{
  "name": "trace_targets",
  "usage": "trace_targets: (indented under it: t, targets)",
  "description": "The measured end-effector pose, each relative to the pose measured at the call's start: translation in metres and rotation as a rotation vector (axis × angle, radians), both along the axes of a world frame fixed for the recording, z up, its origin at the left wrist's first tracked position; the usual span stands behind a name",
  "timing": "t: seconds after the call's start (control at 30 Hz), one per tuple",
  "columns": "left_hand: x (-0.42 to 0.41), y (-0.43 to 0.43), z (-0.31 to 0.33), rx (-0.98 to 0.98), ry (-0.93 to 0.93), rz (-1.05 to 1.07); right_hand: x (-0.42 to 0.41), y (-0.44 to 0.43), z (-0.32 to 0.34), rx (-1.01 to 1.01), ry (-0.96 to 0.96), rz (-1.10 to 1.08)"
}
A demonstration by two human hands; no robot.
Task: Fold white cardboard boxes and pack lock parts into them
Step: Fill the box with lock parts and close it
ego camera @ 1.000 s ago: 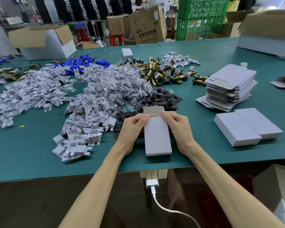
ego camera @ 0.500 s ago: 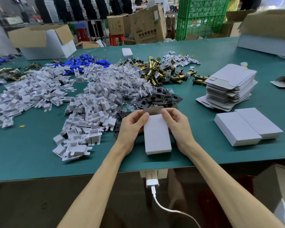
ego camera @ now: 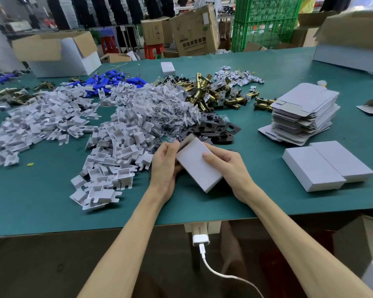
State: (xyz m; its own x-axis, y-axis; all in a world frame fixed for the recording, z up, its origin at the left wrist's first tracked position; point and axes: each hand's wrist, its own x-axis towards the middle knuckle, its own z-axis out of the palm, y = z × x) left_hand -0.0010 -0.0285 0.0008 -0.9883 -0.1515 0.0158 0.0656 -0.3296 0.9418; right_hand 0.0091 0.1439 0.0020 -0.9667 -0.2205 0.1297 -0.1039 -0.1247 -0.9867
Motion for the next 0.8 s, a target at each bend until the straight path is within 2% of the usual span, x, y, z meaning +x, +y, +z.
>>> trace_targets:
  t: [0.23, 0.67, 0.8]
  targets:
    - [0.0005, 0.0007, -0.0041, -0.095, 0.032, -0.092, 0.0008, 0.0027, 0.0029, -0.059, -0.046, 0.002]
    - [0.0028, -0.0005, -0.0011, 0.008, -0.009, -0.124, 0.0011, 0.0068, 0.0048, -0.077, -0.097, 0.064]
    - [0.0021, -0.0019, -0.0021, -0.028, 0.004, -0.14, 0.0014, 0.0074, 0.0056, -0.093, -0.103, 0.067]
